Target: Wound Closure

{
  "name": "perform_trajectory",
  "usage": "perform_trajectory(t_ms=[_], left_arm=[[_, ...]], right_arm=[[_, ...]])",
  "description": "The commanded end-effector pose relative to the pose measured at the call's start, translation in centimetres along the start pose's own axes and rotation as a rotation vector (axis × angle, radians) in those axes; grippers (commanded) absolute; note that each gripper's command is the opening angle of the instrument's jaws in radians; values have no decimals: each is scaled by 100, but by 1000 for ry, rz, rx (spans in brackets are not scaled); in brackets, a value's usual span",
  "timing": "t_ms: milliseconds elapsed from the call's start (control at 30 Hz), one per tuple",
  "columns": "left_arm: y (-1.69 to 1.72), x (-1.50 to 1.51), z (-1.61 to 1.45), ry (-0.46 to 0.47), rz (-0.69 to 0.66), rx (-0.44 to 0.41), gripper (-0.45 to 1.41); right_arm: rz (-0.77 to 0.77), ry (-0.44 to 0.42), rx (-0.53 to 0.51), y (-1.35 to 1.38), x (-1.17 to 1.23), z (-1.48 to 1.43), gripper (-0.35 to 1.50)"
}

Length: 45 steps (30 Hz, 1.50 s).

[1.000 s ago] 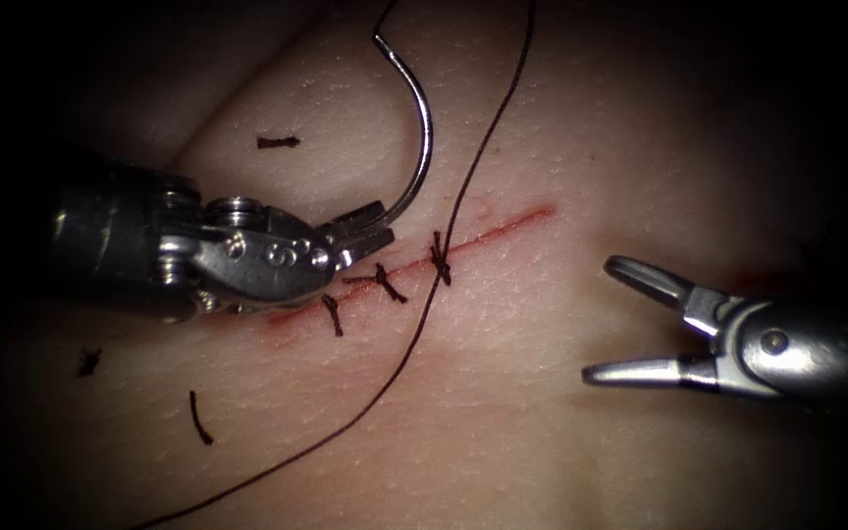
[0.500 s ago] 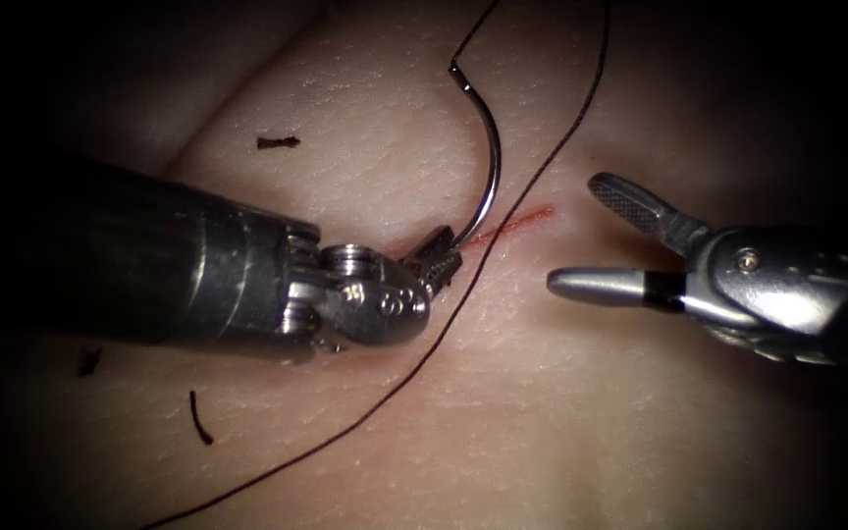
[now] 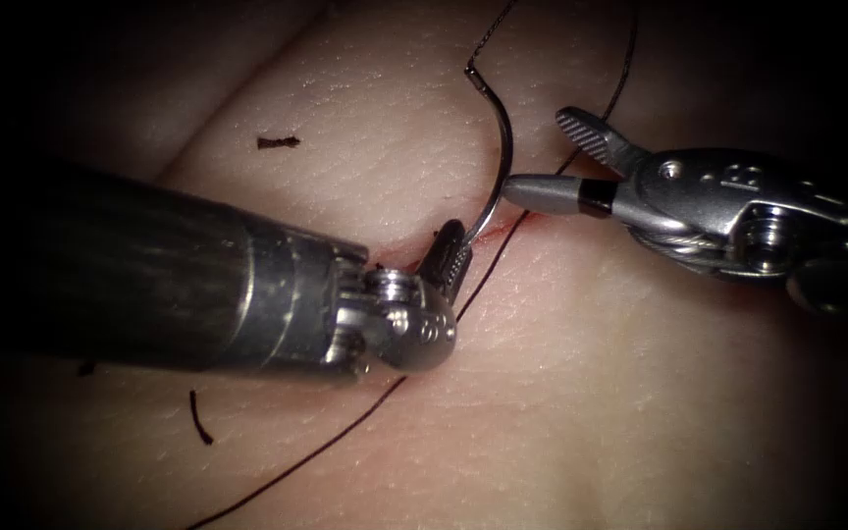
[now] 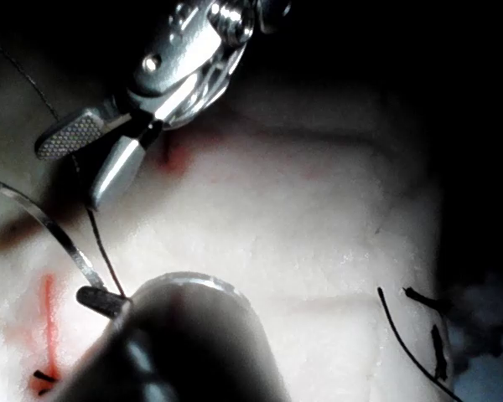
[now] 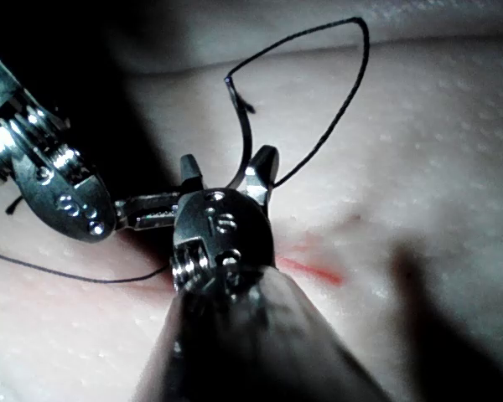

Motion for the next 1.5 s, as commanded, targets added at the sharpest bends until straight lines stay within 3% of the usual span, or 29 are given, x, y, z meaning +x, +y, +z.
perform_trajectory(t_ms=[33, 433, 867, 1033, 1167, 1200, 1233, 1500], left_arm=[[8, 2, 2, -2, 0, 4, -45], [11, 4, -1, -25, 54, 80, -45], [11, 5, -2, -34, 67, 96, -45], [11, 5, -3, -37, 66, 99, -45], [11, 5, -3, -39, 70, 101, -45], [11, 5, -3, -43, 76, 101, -45], [11, 5, -3, -43, 76, 102, -45], [10, 5, -3, -43, 116, 120, -45]], right_arm=[[3, 0, -1, -4, 0, 10, 131], [12, -37, -41, -2, -4, 33, 121], [21, -68, -110, -14, -8, 46, 116], [22, -70, -110, -20, -7, 51, 106], [21, -74, -108, -21, -8, 52, 81], [25, -72, -105, -22, -9, 50, -15], [30, -72, -105, -23, -10, 49, -35], [48, -80, -126, -25, -13, 49, -35]])
